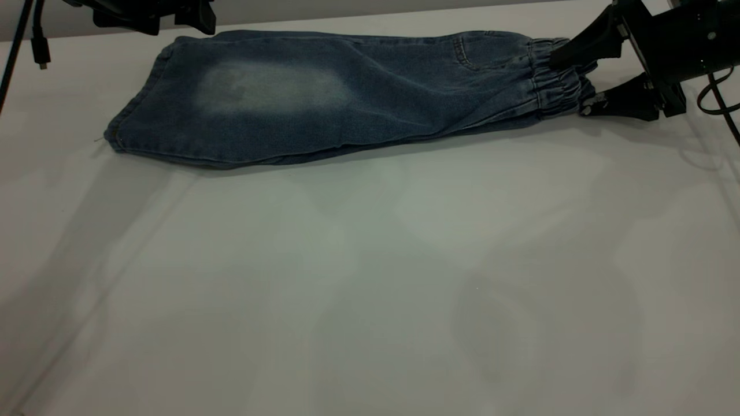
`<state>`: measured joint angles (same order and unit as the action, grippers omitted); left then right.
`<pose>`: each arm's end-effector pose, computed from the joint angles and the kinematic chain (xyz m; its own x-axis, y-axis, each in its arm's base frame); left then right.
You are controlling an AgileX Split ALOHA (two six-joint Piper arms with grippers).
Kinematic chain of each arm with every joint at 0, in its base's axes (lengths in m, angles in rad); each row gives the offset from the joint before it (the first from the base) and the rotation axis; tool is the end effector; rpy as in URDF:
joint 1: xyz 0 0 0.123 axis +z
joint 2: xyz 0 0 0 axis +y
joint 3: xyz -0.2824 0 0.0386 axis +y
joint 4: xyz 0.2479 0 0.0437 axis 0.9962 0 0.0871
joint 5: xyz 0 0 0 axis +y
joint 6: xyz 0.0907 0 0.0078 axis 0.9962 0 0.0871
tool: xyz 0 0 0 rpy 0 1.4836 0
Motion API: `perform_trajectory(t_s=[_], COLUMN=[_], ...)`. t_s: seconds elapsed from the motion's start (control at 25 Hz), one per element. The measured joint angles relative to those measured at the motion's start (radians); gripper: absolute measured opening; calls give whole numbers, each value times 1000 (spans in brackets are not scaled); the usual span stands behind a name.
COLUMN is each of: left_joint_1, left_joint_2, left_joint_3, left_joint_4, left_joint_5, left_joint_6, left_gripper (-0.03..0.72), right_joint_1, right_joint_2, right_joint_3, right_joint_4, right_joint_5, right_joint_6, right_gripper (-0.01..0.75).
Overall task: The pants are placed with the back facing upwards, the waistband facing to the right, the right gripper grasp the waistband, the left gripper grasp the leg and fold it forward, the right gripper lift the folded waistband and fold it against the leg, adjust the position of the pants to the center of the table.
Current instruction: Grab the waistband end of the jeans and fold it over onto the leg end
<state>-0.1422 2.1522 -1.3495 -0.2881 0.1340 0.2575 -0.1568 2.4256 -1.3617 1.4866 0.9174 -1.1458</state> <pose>0.4463 -0.0674 0.1218 -0.7442 0.0781 -0.6634 0.1457 0.9882 -0.0471 0.4289 0.0052 0.0345 -0.9143 0.3198 -0.2487 -0.0102 0.5954 0.8033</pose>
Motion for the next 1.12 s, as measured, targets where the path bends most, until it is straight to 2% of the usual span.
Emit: perform_trajectory(t_s=[0.2, 0.4, 0.56, 0.64, 0.72, 0.8, 0.88, 1.12], left_joint_1=[0, 0, 0, 0, -2, -10, -27, -93], left_joint_2=[0, 0, 0, 0, 0, 1, 1, 24], left_joint_3=[0, 0, 0, 0, 0, -14, -42, -218], left_joint_4=[0, 0, 0, -1, -1, -1, 1, 4], left_joint_5=[-9, -10, -10, -6, 2, 35, 79, 286], left_joint_6=[0, 0, 0, 0, 0, 2, 18, 54], left_gripper=[581, 581, 581, 581, 581, 581, 581, 581], right_joint_1=[12, 67, 109, 115, 115, 115, 115, 114], right_joint_2=[0, -1, -1, -1, -1, -1, -1, -3], right_joint_3=[-33, -33, -33, -33, -33, -33, -33, -32], right_joint_4=[-3, -43, -62, -83, -96, -98, -101, -102], right_joint_5=[8, -40, -88, -100, -99, -99, -91, -72], right_joint_6=[23, 21, 21, 18, 18, 18, 18, 18], right_gripper=[562, 491, 384, 307, 199, 96, 39, 27])
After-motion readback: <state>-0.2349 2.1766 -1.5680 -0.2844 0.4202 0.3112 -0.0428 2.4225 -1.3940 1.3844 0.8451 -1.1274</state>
